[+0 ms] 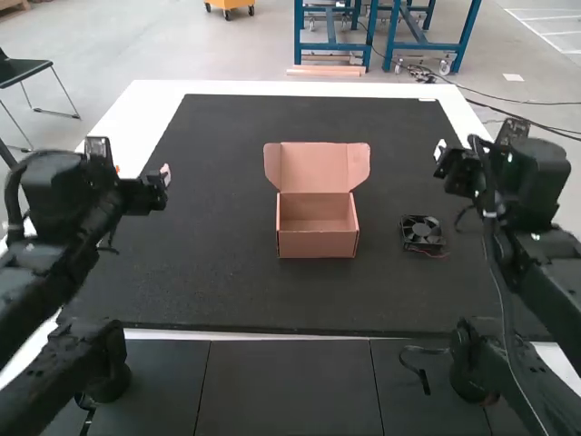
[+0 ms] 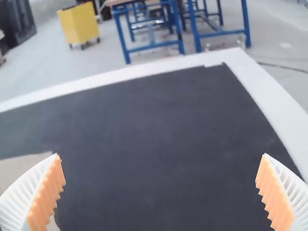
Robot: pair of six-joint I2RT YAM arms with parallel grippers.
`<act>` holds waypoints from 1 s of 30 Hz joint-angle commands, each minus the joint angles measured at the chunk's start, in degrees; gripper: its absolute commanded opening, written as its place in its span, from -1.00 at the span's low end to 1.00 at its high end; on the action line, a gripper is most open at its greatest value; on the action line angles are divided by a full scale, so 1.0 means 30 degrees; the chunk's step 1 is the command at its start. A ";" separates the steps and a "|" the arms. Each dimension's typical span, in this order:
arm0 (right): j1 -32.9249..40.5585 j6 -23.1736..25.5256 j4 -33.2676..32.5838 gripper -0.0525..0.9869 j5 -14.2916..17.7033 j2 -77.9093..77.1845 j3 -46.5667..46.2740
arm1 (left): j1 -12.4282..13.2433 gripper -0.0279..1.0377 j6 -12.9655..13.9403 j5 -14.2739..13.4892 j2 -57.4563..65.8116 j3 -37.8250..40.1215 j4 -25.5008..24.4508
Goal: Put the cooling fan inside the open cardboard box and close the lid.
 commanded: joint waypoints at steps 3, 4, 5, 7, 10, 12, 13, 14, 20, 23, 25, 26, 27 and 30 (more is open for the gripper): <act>-0.0272 0.0623 -0.3579 0.85 0.0384 0.1071 0.3814 | 0.0143 0.87 -0.0750 0.1238 0.5221 0.6419 -0.3943; -0.0213 0.0623 -0.4897 0.85 0.0296 0.1364 0.4488 | 0.0143 0.87 -0.0750 0.1238 0.5807 0.7297 -0.4588; -0.0154 0.0535 -0.5981 0.85 0.0237 0.1657 0.5074 | 0.0172 0.87 -0.0721 0.1238 0.6334 0.8030 -0.4764; -0.0125 -0.0197 -0.7768 0.85 -0.0554 0.2009 0.6334 | -0.0004 0.87 0.0597 0.1121 0.7066 0.9085 -0.4939; -0.0242 -0.0432 -0.9643 0.85 -0.0524 0.2477 0.7916 | -0.0355 0.87 0.1857 0.0828 0.8326 1.0403 -0.5760; -0.0242 -0.0432 -1.0522 0.85 -0.0583 0.2770 0.8297 | -0.0941 0.87 0.2414 0.1033 0.9029 1.1018 -0.6873; -0.0272 -0.0402 -1.1167 0.85 -0.0583 0.2917 0.8560 | -0.1322 0.87 0.2531 0.1033 0.9293 1.1047 -0.7107; -0.0301 -0.0432 -1.1636 0.84 -0.0583 0.3181 0.8678 | -0.1703 0.87 0.2677 0.1033 0.9381 1.1047 -0.7195; -0.1063 -0.0490 -1.4390 0.85 -0.0554 0.5261 1.0406 | -0.3842 0.87 0.2853 0.2000 0.9410 1.1458 -0.9041; -0.1531 -0.1691 -1.5766 0.85 -0.0905 0.6813 1.1168 | -0.4808 0.87 0.2824 0.2761 0.9410 1.1751 -1.0242; -0.1678 -0.2277 -1.6616 0.85 -0.1374 0.8161 1.1607 | -0.5424 0.87 0.2736 0.2878 0.9410 1.1838 -1.0799; -0.1736 -0.2775 -1.6821 0.85 -0.1433 0.8747 1.1783 | -0.5717 0.87 0.2531 0.2878 0.9410 1.1926 -1.1121; -0.1795 -0.3185 -1.6909 0.85 -0.1462 0.9274 1.2017 | -0.5892 0.87 0.2355 0.2878 0.9410 1.2161 -1.1267; -0.1883 -0.4035 -1.6968 0.85 -0.1550 1.0534 1.2398 | -0.6449 0.87 0.2150 0.3406 0.9000 1.2835 -1.1853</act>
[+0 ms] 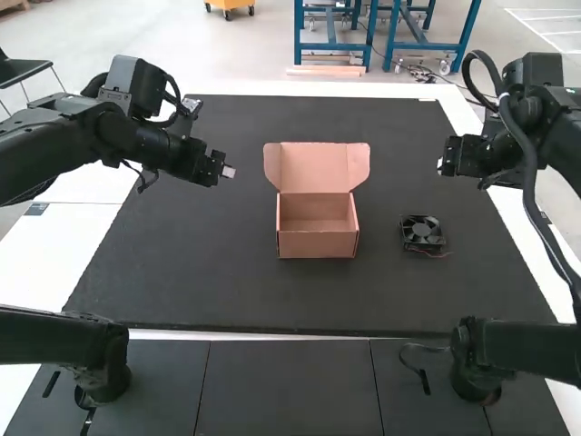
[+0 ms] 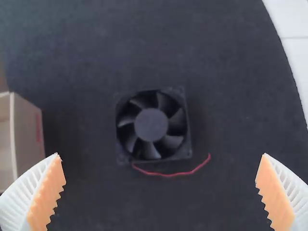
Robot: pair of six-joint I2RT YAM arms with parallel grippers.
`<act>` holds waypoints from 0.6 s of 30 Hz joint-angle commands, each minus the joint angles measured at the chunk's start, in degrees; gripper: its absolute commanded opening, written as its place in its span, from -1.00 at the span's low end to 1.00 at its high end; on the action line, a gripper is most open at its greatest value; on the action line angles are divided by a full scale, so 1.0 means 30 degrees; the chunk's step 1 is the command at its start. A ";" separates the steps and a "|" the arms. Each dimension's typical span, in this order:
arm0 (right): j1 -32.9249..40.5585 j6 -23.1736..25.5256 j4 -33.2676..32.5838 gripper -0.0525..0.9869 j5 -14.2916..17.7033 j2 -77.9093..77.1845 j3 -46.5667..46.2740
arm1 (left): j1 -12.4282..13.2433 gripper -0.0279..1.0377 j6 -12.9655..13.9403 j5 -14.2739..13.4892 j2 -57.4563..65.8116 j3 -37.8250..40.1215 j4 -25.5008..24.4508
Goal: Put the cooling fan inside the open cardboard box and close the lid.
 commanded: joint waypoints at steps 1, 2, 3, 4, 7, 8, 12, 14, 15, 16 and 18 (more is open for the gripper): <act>-0.0309 -0.1471 0.0037 0.85 -0.0442 0.1057 0.0734 | -0.0585 0.87 -0.0218 0.0856 -0.0917 0.1244 -0.0233; -0.0309 -0.1471 0.0125 0.85 -0.0442 0.1438 0.0705 | -0.0849 0.87 -0.0276 0.0827 -0.1151 0.1361 -0.0233; -0.0309 -0.1441 0.0184 0.85 -0.0501 0.1819 0.0763 | -0.1112 0.87 -0.0306 0.0797 -0.1415 0.1507 -0.0116; -0.0309 -0.1324 0.0184 0.84 -0.0647 0.2171 0.0851 | -0.1435 0.87 -0.0306 0.0768 -0.1708 0.1683 0.0001; -0.0338 -0.0621 0.0565 0.84 -0.0911 0.2903 0.0910 | -0.2255 0.87 -0.0276 0.0797 -0.2352 0.1888 0.0118; -0.0309 -0.0240 0.0799 0.84 -0.0852 0.3079 0.0910 | -0.2519 0.87 -0.0276 0.0827 -0.2528 0.1859 0.0177; -0.0309 0.0404 0.1561 0.84 -0.0003 0.3343 0.0851 | -0.3485 0.87 -0.0628 0.0797 -0.2968 0.1625 0.0939; -0.0309 0.0346 0.1737 0.84 0.0583 0.3372 0.0734 | -0.3837 0.87 -0.0628 0.0768 -0.3026 0.1566 0.1319; -0.0251 0.0229 0.1795 0.83 0.0847 0.3401 0.0617 | -0.3984 0.87 -0.0628 0.0797 -0.3026 0.1449 0.1349; -0.0221 -0.0035 0.1795 0.83 0.1052 0.3489 0.0470 | -0.4071 0.87 -0.0745 0.0768 -0.3026 0.1390 0.1437; -0.0309 -0.0562 0.1942 0.83 0.1403 0.3723 0.0265 | -0.4189 0.87 -0.1097 0.0768 -0.3026 0.1127 0.1700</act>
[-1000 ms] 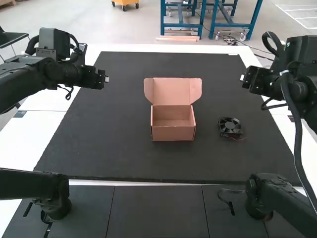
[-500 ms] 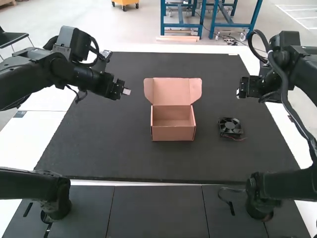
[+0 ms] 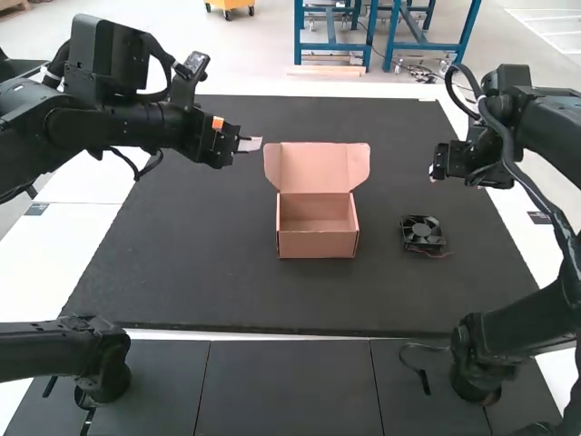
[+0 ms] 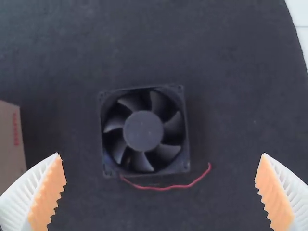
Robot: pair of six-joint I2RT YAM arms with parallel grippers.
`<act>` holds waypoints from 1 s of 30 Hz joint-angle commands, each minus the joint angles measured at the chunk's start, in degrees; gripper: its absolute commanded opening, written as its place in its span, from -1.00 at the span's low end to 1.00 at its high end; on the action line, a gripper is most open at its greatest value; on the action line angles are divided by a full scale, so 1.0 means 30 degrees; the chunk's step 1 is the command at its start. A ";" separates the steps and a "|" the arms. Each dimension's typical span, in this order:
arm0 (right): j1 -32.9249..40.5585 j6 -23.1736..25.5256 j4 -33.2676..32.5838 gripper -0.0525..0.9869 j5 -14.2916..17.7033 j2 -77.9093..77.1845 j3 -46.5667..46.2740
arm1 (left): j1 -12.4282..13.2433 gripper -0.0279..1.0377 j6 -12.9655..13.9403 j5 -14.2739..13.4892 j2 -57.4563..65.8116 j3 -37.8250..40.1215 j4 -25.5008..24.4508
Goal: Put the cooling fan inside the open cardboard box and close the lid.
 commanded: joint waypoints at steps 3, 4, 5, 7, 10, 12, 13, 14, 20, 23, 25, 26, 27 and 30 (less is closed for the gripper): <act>-0.0419 -0.0995 0.0171 0.83 0.1208 0.0702 -0.0070 | -0.0137 0.87 -0.0572 -0.0078 -0.0251 -0.0456 0.0631; -0.0595 -0.1171 0.0171 0.83 0.1237 0.0966 -0.0070 | -0.0108 0.87 -0.0572 -0.0078 -0.0251 -0.0514 0.0602; -0.0771 -0.1405 0.0171 0.83 0.1208 0.1200 -0.0041 | -0.0108 0.87 -0.0572 -0.0078 -0.0251 -0.0602 0.0602; -0.1269 -0.1640 0.0230 0.83 0.1237 0.1728 0.0017 | -0.0108 0.87 -0.0572 -0.0195 -0.0251 -0.0661 0.0719; -0.1972 -0.2167 0.0347 0.83 0.1179 0.2636 0.0076 | -0.0079 0.87 -0.0572 -0.0342 -0.0339 -0.0661 0.0807; -0.2265 -0.2548 0.0376 0.83 0.1120 0.3193 0.0193 | -0.0079 0.87 -0.0572 -0.0401 -0.0339 -0.0720 0.0895; -0.2265 -0.2577 0.0347 0.83 0.1091 0.3427 0.0281 | -0.0079 0.87 -0.0602 -0.0401 -0.0339 -0.0749 0.0924; -0.2294 -0.2607 0.0347 0.83 0.1032 0.3603 0.0310 | -0.0079 0.87 -0.0690 -0.0430 -0.0339 -0.0749 0.0924; -0.2089 -0.2841 0.0347 0.82 0.0475 0.5068 0.0457 | -0.0079 0.87 -0.1158 -0.0430 -0.0339 -0.1042 0.1276; -0.2148 -0.2753 0.0581 0.83 0.0270 0.5800 0.0574 | -0.0079 0.87 -0.1275 -0.0459 -0.0339 -0.1130 0.1451; -0.2206 -0.2724 0.0786 0.82 0.0270 0.6298 0.0721 | -0.0079 0.87 -0.1334 -0.0459 -0.0339 -0.1159 0.1451; -0.2206 -0.2694 0.0845 0.82 0.0270 0.6503 0.0808 | -0.0079 0.87 -0.1334 -0.0459 -0.0339 -0.1159 0.1451; -0.2177 -0.2577 0.0933 0.82 0.0270 0.6708 0.0867 | -0.0079 0.87 -0.1334 -0.0459 -0.0339 -0.1188 0.1481; -0.2177 -0.2460 0.1285 0.82 0.0270 0.7411 0.1101 | -0.0079 0.87 -0.1334 -0.0488 -0.0339 -0.1188 0.1393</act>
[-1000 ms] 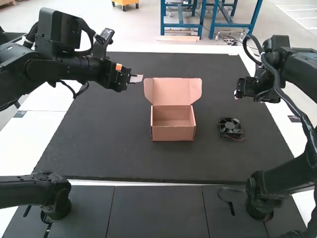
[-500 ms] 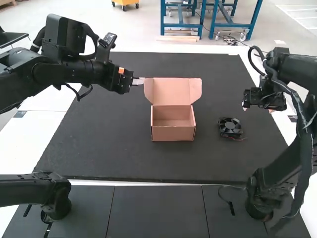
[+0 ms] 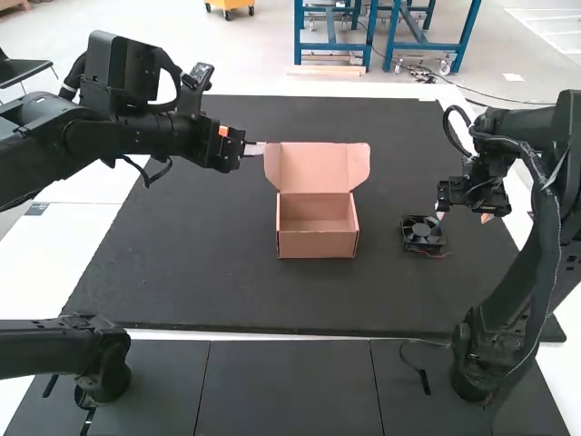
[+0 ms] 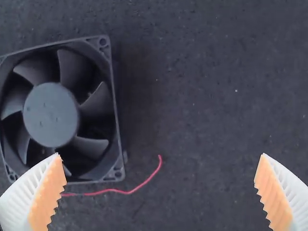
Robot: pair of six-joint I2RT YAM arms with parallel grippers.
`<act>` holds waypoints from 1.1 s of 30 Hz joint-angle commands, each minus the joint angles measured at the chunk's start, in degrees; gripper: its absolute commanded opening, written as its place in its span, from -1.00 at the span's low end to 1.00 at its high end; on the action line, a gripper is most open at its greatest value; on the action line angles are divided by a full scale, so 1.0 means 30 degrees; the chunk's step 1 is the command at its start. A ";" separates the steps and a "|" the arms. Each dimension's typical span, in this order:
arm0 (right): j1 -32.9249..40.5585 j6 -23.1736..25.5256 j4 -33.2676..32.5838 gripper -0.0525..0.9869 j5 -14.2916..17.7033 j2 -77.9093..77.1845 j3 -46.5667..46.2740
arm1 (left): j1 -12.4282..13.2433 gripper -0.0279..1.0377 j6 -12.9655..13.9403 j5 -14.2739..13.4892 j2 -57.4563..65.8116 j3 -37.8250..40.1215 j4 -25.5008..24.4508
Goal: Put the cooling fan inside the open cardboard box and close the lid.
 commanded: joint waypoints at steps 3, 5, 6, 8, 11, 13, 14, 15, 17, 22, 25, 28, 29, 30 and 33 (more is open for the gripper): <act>0.0031 0.0229 0.0236 0.82 -0.0210 0.0974 0.1096 | -0.0006 0.87 -0.0161 -0.0102 -0.0368 0.0006 0.0059; 0.0060 0.0288 0.0265 0.82 -0.0210 0.1355 0.1330 | -0.0006 0.87 -0.0161 -0.0102 -0.0368 0.0036 0.0001; 0.0060 0.0317 0.0294 0.82 -0.0210 0.1531 0.1447 | -0.0006 0.87 -0.0161 -0.0102 -0.0368 0.0036 0.0001; 0.0031 0.0346 0.0323 0.82 -0.0210 0.1912 0.1682 | -0.0006 0.87 -0.0161 -0.0102 -0.0397 0.0036 -0.0029; 0.0001 0.0463 0.0353 0.82 -0.0181 0.2439 0.1828 | -0.0006 0.87 -0.0161 -0.0102 -0.0397 0.0006 -0.0087; -0.0028 0.0434 0.0382 0.82 -0.0181 0.2761 0.1887 | -0.0006 0.87 -0.0161 -0.0102 -0.0397 0.0036 -0.0117; 0.0001 0.0434 0.0353 0.82 -0.0181 0.2879 0.1916 | -0.0006 0.87 -0.0161 -0.0102 -0.0397 0.0006 -0.0117; -0.0028 0.0434 0.0353 0.82 -0.0181 0.2967 0.1945 | -0.0006 0.87 -0.0161 -0.0102 -0.0397 0.0006 -0.0146; 0.0001 0.0551 0.0353 0.82 -0.0181 0.3113 0.1945 | -0.0006 0.87 -0.0132 -0.0102 -0.0397 -0.0052 -0.0263; 0.0031 0.0669 0.0323 0.82 -0.0152 0.3465 0.1975 | 0.0023 0.87 0.0132 -0.0132 -0.0397 -0.0521 -0.1025; 0.0060 0.0698 0.0323 0.82 -0.0152 0.3552 0.2063 | 0.0023 0.87 0.0366 -0.0161 -0.0397 -0.0755 -0.1464; 0.0001 0.0786 0.0323 0.82 -0.0152 0.3582 0.2092 | -0.0006 0.87 0.0454 -0.0190 -0.0485 -0.0872 -0.1611; -0.0028 0.0786 0.0323 0.82 -0.0123 0.3611 0.2121 | -0.0006 0.87 0.0454 -0.0190 -0.0514 -0.0872 -0.1611; -0.0057 0.0786 0.0353 0.82 -0.0123 0.3640 0.2121 | -0.0006 0.87 0.0454 -0.0190 -0.0514 -0.0872 -0.1581; -0.0145 0.0786 0.0323 0.82 -0.0035 0.3758 0.2121 | -0.0006 0.87 0.0454 -0.0190 -0.0544 -0.0872 -0.1581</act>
